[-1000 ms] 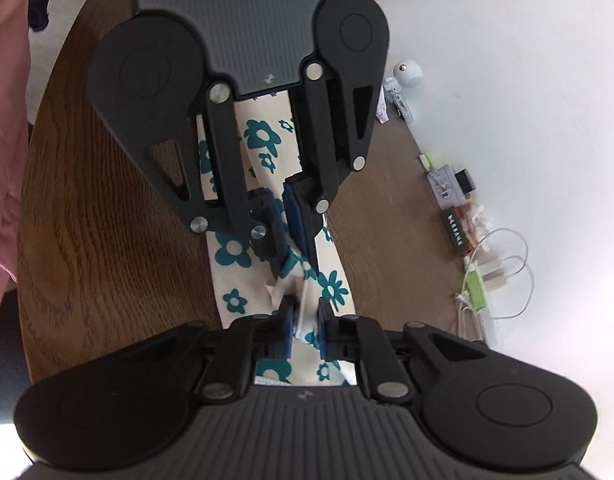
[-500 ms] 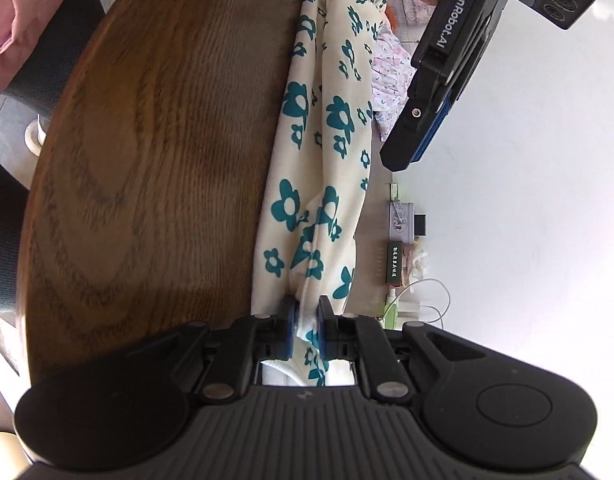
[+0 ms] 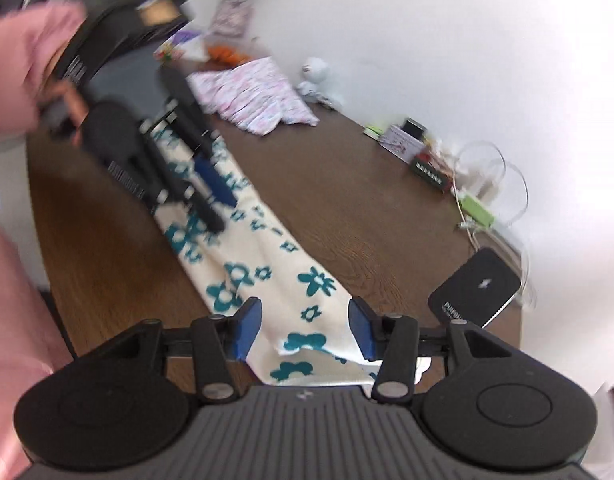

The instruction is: Fold clothes

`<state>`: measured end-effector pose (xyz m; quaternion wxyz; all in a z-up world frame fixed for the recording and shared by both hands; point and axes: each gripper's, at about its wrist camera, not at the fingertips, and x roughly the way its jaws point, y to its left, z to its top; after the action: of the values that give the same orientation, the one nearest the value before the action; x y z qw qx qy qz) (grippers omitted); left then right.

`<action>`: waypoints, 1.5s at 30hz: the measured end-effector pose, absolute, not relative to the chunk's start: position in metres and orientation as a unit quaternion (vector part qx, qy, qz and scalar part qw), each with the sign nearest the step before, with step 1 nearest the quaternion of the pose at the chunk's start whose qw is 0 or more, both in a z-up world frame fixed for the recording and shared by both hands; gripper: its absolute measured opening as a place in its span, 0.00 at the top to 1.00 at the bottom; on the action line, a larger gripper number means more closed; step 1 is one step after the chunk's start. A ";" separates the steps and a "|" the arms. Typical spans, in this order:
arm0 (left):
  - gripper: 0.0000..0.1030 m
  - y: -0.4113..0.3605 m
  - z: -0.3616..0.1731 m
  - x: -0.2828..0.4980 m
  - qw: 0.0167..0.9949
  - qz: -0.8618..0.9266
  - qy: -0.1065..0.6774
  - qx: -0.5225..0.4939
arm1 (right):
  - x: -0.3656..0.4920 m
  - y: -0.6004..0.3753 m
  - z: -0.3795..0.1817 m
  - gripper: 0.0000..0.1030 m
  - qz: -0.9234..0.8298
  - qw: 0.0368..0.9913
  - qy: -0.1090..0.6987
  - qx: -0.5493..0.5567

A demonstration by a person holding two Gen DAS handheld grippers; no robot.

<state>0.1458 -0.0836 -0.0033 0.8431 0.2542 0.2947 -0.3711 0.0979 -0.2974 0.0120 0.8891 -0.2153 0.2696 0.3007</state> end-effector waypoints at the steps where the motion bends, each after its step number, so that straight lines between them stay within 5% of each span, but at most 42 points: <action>1: 0.79 -0.084 -0.003 0.144 0.844 -0.370 0.294 0.255 | 0.112 -0.299 0.013 0.56 0.296 0.894 0.285 -0.181; 5: 0.79 -0.083 -0.004 0.140 0.849 -0.364 0.289 0.253 | 0.141 -0.305 0.007 0.74 0.270 0.897 0.330 -0.117; 15: 0.77 -0.078 -0.006 0.136 0.853 -0.367 0.282 0.242 | 0.134 -0.329 -0.025 0.72 0.222 0.901 0.365 -0.068; 22: 0.40 -0.041 0.024 0.132 0.885 -0.358 0.241 0.176 | 0.130 -0.341 0.005 0.61 0.247 0.908 0.336 0.027; 26: 0.45 -0.015 0.024 0.146 0.903 -0.297 0.261 0.169 | 0.136 -0.311 0.008 0.56 0.273 0.906 0.324 0.017; 28: 0.69 -0.003 0.016 0.155 0.901 -0.279 0.289 0.162 | 0.141 -0.295 0.007 0.56 0.284 0.903 0.321 0.011; 29: 0.72 0.002 0.011 0.157 0.899 -0.274 0.300 0.160 | 0.145 -0.286 0.004 0.56 0.286 0.902 0.323 0.010; 40: 0.72 0.039 -0.009 0.141 0.905 -0.264 0.306 0.134 | 0.162 -0.252 -0.030 0.57 0.280 0.895 0.348 0.018; 45: 0.45 0.086 0.029 0.130 0.939 -0.213 0.263 0.064 | 0.157 -0.245 -0.024 0.49 0.283 0.897 0.340 0.017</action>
<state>0.1303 0.0856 0.0286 0.9388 0.0642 0.2632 -0.2128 0.1574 -0.2453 -0.0238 0.8969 0.0175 0.3398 0.2827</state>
